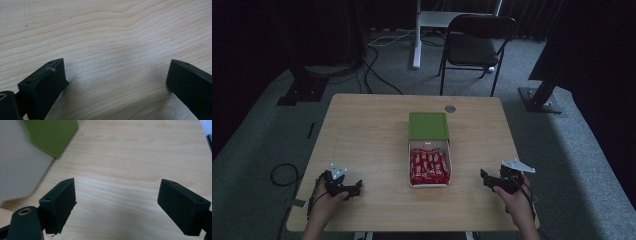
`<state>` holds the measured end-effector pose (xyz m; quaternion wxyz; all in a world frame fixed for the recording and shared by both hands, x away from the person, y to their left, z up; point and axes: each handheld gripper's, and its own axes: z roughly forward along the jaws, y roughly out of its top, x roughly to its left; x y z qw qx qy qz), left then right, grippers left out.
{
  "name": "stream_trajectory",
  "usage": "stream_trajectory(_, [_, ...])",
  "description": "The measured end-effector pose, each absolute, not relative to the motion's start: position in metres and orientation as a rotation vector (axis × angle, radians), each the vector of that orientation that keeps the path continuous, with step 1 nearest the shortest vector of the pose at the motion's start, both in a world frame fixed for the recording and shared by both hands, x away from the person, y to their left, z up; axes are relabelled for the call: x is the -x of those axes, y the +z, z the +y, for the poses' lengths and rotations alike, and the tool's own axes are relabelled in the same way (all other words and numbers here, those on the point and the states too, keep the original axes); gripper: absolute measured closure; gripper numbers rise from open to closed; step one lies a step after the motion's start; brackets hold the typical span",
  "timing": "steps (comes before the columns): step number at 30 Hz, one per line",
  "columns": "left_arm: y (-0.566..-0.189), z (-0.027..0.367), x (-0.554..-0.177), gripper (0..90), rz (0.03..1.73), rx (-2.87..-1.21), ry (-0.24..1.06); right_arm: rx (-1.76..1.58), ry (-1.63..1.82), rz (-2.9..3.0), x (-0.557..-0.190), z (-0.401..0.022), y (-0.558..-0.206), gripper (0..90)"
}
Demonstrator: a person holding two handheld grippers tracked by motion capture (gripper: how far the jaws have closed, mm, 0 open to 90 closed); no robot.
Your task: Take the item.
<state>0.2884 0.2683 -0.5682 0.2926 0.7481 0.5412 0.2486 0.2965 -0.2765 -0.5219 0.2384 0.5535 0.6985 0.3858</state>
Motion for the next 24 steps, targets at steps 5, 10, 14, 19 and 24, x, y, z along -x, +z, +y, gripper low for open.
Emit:
stream_trajectory(5, [-0.569,0.269,-0.29,2.9,1.464,-1.982,0.629,-1.471,1.078,1.93,-0.297,-0.264,-0.508,14.4])
stream_trajectory(10, [-0.569,0.268,-0.292,1.6,1.46,-1.985,0.622,-1.413,1.103,1.955,-0.297,-0.248,-0.495,14.4])
stream_trajectory(14, [-0.569,0.268,-0.292,1.7,1.464,-1.981,0.624,-1.374,1.131,1.966,-0.299,-0.234,-0.483,14.4])
stream_trajectory(19, [-0.569,0.268,-0.292,1.6,1.461,-1.982,0.624,-1.331,1.159,1.976,-0.302,-0.217,-0.47,15.3])
stream_trajectory(24, [-0.569,0.267,-0.292,1.7,1.463,-1.98,0.625,-1.295,1.181,1.998,-0.305,-0.198,-0.463,15.7])
